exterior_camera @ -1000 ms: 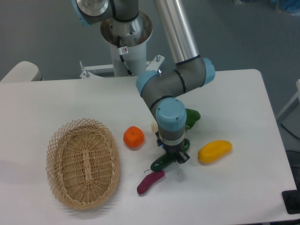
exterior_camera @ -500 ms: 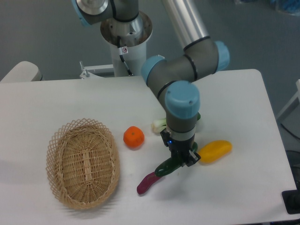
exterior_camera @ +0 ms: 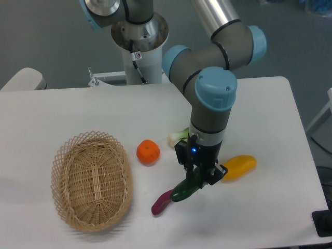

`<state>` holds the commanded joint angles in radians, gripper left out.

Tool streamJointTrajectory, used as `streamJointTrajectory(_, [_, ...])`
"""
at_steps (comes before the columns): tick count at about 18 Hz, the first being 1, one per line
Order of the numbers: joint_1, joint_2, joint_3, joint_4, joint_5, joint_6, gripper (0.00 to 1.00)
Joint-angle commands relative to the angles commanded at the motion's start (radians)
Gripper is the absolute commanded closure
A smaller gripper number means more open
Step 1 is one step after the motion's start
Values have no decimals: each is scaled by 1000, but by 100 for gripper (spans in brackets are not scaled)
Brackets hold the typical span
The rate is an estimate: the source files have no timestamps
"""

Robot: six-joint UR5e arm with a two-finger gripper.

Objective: Pick up the cucumber from the table
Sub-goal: 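Lift the held cucumber up off the table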

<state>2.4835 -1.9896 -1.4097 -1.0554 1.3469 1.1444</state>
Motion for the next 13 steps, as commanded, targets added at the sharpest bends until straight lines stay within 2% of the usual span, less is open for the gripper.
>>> streamJointTrajectory(13, [-17,23,-3,0,-32,-55,79])
